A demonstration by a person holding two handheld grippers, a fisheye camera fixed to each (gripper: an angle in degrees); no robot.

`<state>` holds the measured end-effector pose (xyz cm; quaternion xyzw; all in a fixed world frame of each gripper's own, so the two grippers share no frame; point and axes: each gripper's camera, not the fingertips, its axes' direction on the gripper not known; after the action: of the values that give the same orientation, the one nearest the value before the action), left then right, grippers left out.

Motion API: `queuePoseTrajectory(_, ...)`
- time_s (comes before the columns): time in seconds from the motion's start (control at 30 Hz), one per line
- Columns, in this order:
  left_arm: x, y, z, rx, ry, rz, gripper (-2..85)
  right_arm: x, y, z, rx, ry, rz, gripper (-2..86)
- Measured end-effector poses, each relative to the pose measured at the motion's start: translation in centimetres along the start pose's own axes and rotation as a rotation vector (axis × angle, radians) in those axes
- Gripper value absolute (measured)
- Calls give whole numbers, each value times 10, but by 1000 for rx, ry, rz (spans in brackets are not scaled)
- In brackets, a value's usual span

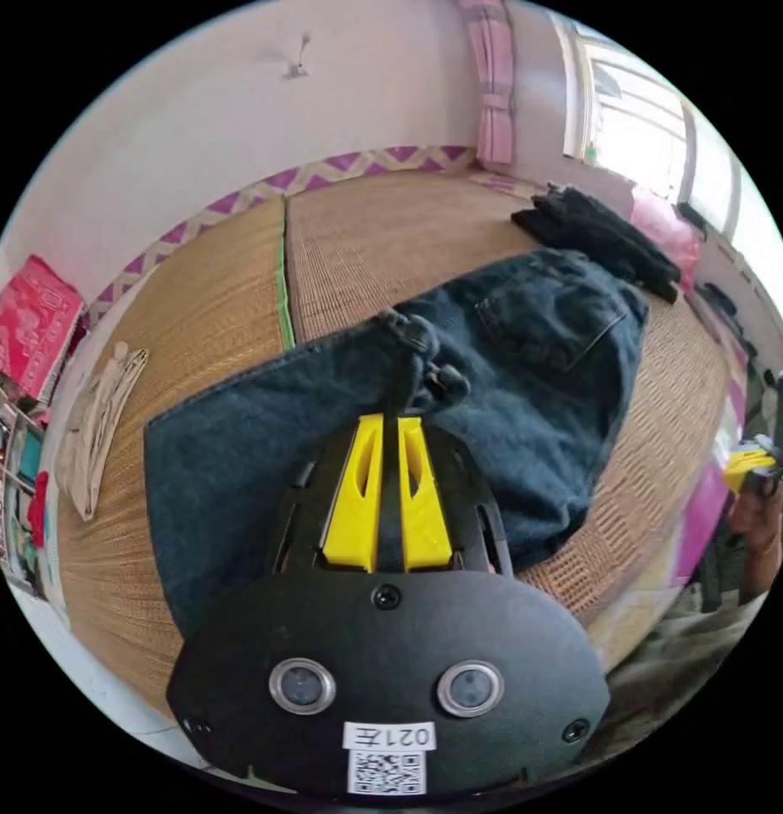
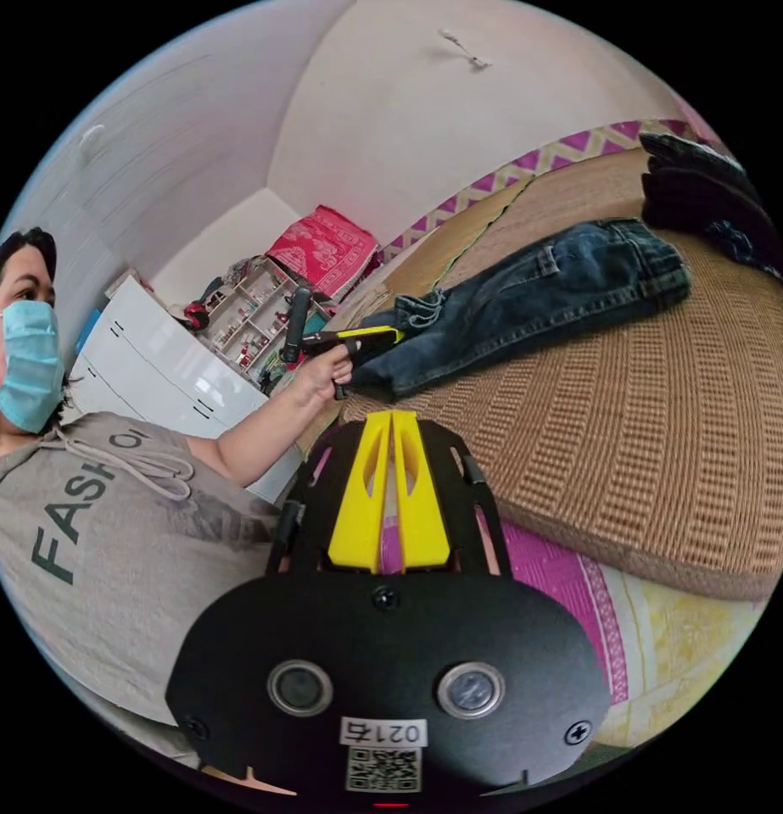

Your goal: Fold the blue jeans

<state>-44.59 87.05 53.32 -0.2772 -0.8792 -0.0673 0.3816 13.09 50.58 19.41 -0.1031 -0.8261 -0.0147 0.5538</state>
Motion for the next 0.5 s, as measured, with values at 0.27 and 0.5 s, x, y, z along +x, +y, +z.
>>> queuePoseTrajectory(0.27,67,-35,-1,-51,-115,177,26,20,8,-25,43,9,37,1)
queuePoseTrajectory(0.5,52,-50,-19,37,79,189,103,88,-17,-49,287,27,464,115)
